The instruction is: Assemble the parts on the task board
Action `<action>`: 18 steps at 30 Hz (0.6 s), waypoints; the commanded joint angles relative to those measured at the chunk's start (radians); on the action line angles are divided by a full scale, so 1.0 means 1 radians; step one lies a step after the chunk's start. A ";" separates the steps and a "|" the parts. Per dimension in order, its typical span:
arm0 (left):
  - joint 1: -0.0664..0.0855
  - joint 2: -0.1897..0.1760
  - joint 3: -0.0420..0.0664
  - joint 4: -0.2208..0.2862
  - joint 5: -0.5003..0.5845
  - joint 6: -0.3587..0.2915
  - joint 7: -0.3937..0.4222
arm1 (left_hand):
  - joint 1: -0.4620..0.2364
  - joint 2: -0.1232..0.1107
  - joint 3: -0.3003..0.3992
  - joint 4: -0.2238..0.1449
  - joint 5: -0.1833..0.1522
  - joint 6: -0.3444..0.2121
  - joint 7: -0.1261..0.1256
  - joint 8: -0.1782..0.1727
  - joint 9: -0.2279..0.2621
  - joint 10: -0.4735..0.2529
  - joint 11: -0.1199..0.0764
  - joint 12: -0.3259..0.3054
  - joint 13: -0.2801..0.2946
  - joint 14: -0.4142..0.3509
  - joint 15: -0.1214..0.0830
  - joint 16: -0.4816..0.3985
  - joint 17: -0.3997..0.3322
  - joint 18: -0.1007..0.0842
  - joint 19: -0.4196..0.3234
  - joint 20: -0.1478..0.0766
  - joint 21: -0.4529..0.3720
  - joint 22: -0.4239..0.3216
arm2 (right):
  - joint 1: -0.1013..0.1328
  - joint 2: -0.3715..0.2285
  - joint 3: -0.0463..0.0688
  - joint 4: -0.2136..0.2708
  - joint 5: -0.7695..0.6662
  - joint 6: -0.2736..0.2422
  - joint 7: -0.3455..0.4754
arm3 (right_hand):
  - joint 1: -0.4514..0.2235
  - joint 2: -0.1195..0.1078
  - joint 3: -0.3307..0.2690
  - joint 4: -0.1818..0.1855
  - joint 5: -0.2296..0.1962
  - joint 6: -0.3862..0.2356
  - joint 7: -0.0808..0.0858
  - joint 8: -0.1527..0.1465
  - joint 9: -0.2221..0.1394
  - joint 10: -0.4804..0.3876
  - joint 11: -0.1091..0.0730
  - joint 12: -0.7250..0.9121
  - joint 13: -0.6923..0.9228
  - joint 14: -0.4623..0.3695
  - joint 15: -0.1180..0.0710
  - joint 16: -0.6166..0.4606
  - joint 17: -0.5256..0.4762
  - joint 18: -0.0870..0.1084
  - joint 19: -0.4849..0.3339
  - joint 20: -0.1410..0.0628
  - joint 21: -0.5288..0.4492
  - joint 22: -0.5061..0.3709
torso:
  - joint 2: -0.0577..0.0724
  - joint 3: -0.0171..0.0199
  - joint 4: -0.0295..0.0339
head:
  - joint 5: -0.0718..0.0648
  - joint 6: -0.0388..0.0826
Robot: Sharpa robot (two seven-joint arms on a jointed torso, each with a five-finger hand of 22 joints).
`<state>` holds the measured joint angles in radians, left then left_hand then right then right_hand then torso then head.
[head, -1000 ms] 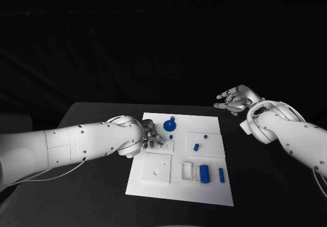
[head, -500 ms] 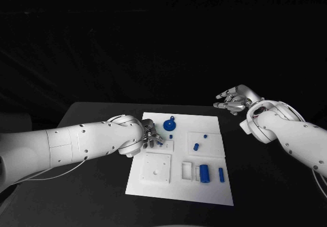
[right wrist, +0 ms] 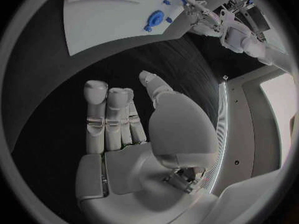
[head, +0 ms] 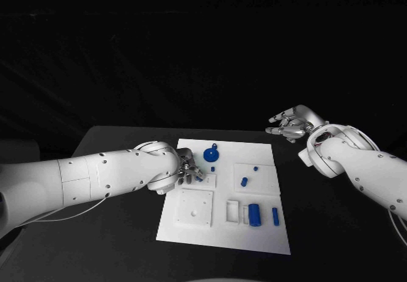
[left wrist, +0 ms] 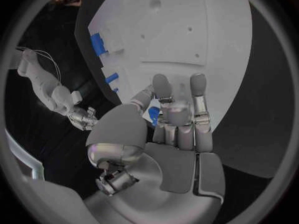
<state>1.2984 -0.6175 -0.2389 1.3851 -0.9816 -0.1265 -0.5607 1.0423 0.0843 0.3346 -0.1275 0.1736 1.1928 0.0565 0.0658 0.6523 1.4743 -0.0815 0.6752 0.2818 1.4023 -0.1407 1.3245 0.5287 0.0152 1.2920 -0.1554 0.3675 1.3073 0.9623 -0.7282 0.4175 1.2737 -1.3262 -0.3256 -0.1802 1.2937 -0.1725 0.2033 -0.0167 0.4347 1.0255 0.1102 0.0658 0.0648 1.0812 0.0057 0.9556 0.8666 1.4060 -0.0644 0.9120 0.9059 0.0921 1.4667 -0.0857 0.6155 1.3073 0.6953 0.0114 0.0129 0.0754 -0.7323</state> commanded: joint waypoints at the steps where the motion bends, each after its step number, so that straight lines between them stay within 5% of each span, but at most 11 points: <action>1: -0.003 0.003 -0.002 0.001 -0.017 0.049 -0.014 | 0.018 0.009 0.003 -0.002 0.003 0.237 -0.123 0.005 0.443 0.041 -0.012 -0.005 -0.001 -0.004 -0.004 -0.005 -0.001 -0.015 0.000 0.004 0.002 0.018 | -0.001 0.001 0.001 0.000 -0.001 0.012 0.008 | -0.010 0.002 0.003 0.000 0.005 0.005 0.001 -0.004 -0.002 -0.002 -0.001 0.003 -0.001 -0.002 -0.003 -0.001 0.000 0.014 0.042 0.000 -0.001 0.071 | 0.000 0.0005 -0.0002 | 0.001 0.001; 18: -0.003 0.003 -0.002 0.002 -0.032 0.060 -0.016 | 0.015 0.012 0.005 -0.005 0.008 0.238 -0.123 0.006 0.442 0.041 -0.013 -0.004 -0.002 -0.004 -0.005 -0.004 -0.005 -0.015 0.000 0.003 0.005 0.018 | -0.005 0.001 0.001 -0.001 0.000 0.011 0.010 | -0.010 0.002 0.003 0.000 0.005 0.005 0.001 -0.004 -0.002 -0.002 -0.001 0.003 -0.001 -0.002 -0.003 -0.001 0.000 0.014 0.042 0.000 -0.001 0.071 | 0.000 0.0003 0.0005 | 0.001 -0.003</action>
<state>1.2998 -0.6152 -0.2380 1.3855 -1.0033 -0.0999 -0.5629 1.0423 0.0842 0.3342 -0.1299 0.1758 1.1928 0.0565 0.0688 0.6676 1.4758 -0.0800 0.6752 0.2807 1.4023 -0.1405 1.3245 0.5248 0.0152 1.2920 -0.1554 0.3676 1.3079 0.9585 -0.7276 0.4175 1.2721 -1.3254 -0.3252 -0.1800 1.2937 -0.1725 0.2033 -0.0167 0.4347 1.0255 0.1102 0.0658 0.0648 1.0812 0.0057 0.9556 0.8667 1.4060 -0.0644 0.9120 0.9059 0.0921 1.4667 -0.0857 0.6155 1.3073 0.6950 0.0118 0.0127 0.0762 -0.7350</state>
